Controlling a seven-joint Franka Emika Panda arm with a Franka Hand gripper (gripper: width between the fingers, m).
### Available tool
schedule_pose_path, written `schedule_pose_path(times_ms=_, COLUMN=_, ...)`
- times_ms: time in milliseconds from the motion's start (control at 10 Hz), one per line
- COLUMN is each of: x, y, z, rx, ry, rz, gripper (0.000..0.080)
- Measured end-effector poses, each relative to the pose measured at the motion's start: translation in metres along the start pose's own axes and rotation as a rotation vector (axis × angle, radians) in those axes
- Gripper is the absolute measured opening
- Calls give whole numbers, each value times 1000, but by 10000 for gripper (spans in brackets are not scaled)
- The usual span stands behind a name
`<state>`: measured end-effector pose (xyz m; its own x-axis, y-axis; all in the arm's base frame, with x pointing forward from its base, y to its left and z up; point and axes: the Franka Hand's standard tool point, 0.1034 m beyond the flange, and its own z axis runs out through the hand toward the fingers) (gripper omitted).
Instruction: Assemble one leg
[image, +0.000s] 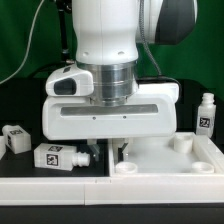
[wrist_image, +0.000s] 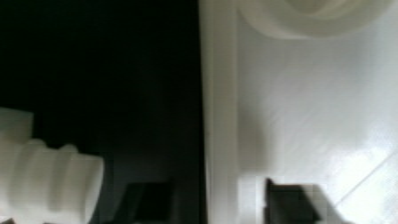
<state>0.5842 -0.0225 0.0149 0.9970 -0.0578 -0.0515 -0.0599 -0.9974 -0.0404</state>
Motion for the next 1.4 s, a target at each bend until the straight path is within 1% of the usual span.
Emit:
schedule_pose_path(times_ms=100, x=0, y=1, z=0, rx=0, ry=1, rz=1, gripper=375)
schedule_pose_path(times_ms=200, x=-3, y=6, z=-10, rx=6, ry=-16, rz=-25, gripper=375)
schedule_pose_path(times_ms=300, x=-5, y=7, z=-27, rx=14, ry=-29, rz=-26, gripper=554)
schedule_pose_path(times_ms=400, x=-9, y=5, z=-39, rx=19, ry=-38, rz=-34, gripper=554)
schedule_pose_path(times_ms=500, x=-10, y=6, z=-49, rx=8, ry=-37, rz=-90, gripper=630)
schedule_pose_path(times_ms=600, x=-11, y=7, z=-49, rx=-2, ry=-35, rz=-132, gripper=643)
schedule_pose_path(times_ms=800, x=-11, y=7, z=-47, rx=2, ry=-38, rz=-123, gripper=649)
schedule_pose_path(times_ms=900, x=-13, y=8, z=-43, rx=1, ry=-43, rz=-129, gripper=649)
schedule_pose_path(times_ms=1000, x=-15, y=14, z=-35, rx=-3, ry=-51, rz=-192, gripper=649)
schedule_pose_path(times_ms=1100, x=-18, y=32, z=-37, rx=-5, ry=-67, rz=-227, gripper=649)
schedule_pose_path(times_ms=1200, x=-20, y=54, z=-44, rx=-12, ry=-88, rz=-341, gripper=649)
schedule_pose_path(times_ms=1300, x=-22, y=73, z=-45, rx=-18, ry=-92, rz=-432, gripper=649)
schedule_pose_path(times_ms=1400, x=-25, y=83, z=-44, rx=-15, ry=-97, rz=-450, gripper=649)
